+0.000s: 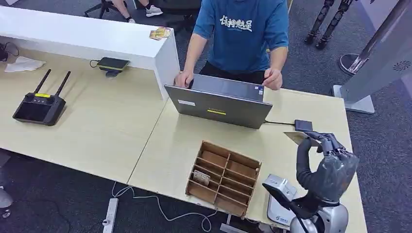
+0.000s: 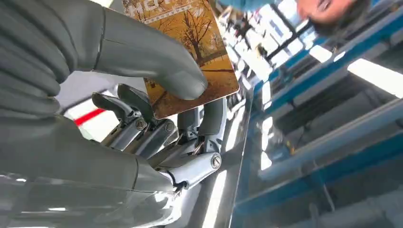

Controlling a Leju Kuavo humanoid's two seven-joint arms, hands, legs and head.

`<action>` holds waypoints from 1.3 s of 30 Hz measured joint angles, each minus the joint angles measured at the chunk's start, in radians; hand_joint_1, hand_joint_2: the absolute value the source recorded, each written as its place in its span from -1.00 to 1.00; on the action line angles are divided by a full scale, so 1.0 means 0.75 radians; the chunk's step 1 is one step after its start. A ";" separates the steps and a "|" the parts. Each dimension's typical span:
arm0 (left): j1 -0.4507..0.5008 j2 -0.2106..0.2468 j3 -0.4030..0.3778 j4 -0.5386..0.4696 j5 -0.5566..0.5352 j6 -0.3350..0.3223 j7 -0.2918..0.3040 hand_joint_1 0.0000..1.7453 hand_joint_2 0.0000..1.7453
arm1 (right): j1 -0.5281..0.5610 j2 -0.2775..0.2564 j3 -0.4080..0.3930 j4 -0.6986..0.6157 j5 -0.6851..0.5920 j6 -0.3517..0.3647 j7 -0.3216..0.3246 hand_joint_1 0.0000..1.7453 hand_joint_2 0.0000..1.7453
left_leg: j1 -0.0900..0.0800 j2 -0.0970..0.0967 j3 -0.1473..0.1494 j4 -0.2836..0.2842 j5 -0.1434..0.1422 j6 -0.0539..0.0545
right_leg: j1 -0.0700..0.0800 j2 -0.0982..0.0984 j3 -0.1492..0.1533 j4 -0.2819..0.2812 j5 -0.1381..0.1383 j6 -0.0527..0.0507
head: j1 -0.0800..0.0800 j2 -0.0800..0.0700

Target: Pass the card to the sensor for recognition and then transmit it.

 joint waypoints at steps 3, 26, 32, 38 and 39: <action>0.000 0.000 0.000 -0.002 -0.020 -0.009 -0.007 -1.00 -1.00 | -0.068 0.000 -0.029 0.025 -0.005 0.001 0.029 1.00 1.00 | 0.000 0.000 0.000 0.000 0.000 0.000 | 0.000 0.000 0.000 0.000 0.000 0.000 | 0.000 0.000; -0.039 0.071 0.000 0.053 -0.235 0.058 -0.065 -1.00 -1.00 | -0.779 -0.050 0.164 0.602 0.098 0.003 0.482 1.00 1.00 | 0.000 0.000 0.000 0.000 0.002 -0.001 | 0.000 0.001 0.000 0.001 0.001 0.000 | 0.000 0.000; -0.046 0.109 0.000 0.119 -0.256 0.080 -0.068 -1.00 -1.00 | -0.872 -0.057 0.240 0.722 0.107 0.007 0.515 1.00 1.00 | 0.000 0.000 0.000 0.000 0.002 -0.001 | 0.000 0.001 0.000 0.002 0.001 0.000 | 0.001 0.000; -0.058 0.193 -0.003 0.257 -0.301 0.179 -0.078 -1.00 -1.00 | -1.010 -0.053 0.342 0.920 0.343 0.038 0.677 1.00 1.00 | 0.000 0.000 0.000 0.000 0.002 -0.001 | 0.000 0.000 0.000 0.002 0.001 0.000 | 0.001 0.000; -0.059 0.207 -0.006 0.282 -0.301 0.195 -0.078 -1.00 -1.00 | -1.037 -0.051 0.355 0.958 0.377 0.042 0.705 1.00 1.00 | 0.000 0.000 0.000 0.000 0.003 -0.001 | 0.000 0.000 0.000 0.002 0.001 0.000 | 0.000 0.000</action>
